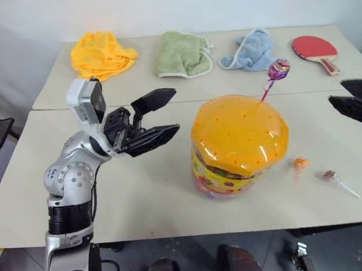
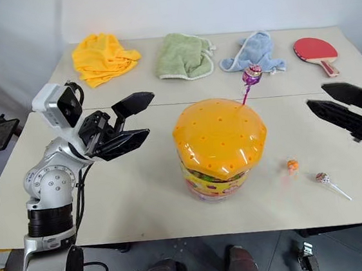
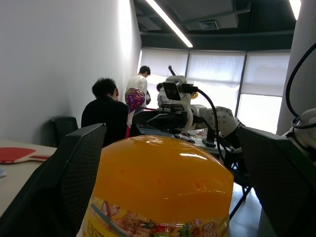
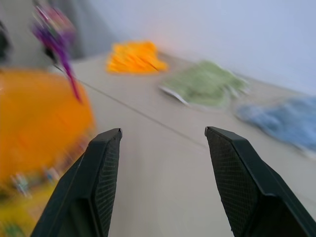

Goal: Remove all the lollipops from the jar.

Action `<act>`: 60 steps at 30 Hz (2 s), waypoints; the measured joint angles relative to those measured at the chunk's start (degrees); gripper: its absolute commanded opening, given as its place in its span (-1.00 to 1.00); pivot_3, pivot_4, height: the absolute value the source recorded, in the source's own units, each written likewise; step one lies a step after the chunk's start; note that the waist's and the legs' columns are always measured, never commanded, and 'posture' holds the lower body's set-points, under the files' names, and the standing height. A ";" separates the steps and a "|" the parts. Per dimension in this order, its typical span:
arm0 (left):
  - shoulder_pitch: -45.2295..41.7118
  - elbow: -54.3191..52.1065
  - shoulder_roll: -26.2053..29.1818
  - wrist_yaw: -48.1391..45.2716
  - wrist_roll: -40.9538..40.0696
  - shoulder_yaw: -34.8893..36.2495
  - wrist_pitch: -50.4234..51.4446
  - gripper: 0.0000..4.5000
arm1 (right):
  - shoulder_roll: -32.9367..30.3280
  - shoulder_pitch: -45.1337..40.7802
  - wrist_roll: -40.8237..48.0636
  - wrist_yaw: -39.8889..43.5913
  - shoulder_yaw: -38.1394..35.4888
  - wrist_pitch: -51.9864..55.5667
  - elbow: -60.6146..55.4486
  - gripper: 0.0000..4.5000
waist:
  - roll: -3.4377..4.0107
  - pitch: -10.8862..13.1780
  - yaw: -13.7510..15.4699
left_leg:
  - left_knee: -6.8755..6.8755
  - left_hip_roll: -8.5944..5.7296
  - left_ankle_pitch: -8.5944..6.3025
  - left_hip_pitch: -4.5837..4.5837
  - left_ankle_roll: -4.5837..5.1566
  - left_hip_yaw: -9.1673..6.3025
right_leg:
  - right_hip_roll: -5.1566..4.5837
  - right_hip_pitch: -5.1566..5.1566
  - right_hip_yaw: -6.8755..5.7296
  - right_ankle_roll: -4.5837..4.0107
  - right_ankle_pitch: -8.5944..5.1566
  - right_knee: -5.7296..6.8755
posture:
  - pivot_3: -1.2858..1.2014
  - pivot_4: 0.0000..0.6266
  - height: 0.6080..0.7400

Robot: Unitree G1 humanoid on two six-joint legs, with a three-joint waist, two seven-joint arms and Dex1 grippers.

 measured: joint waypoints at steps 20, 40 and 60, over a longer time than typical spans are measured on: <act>0.44 0.97 -2.43 2.61 0.00 0.42 0.43 1.00 | 4.61 -13.08 4.50 -4.20 16.77 5.49 -2.25 -0.14 | 0.00 0.00 -0.20 | -0.01 0.01 -0.01 -0.11 0.01 -0.06 | 0.00 -0.04 -0.19 0.04 0.02 -0.02 | 0.03 -0.52 1.00; 0.71 -0.31 -2.31 2.83 -3.30 2.84 1.70 1.00 | 1.06 -6.87 9.02 -6.59 -1.36 5.07 6.57 -0.97 | -0.01 0.00 0.14 | 0.04 -0.02 -0.02 -0.41 0.03 -0.22 | -0.04 -0.14 -0.36 0.10 0.05 -0.09 | 0.03 -0.52 1.00; 0.05 -0.60 3.78 -6.57 1.14 -0.77 0.13 1.00 | -2.05 20.33 -32.18 -4.84 13.02 -1.92 17.86 -0.33 | 0.09 -0.04 -0.14 | 0.05 -0.01 0.03 -0.44 0.02 -0.07 | 0.03 -0.13 -0.26 0.14 0.07 -0.35 | 0.03 -0.52 1.00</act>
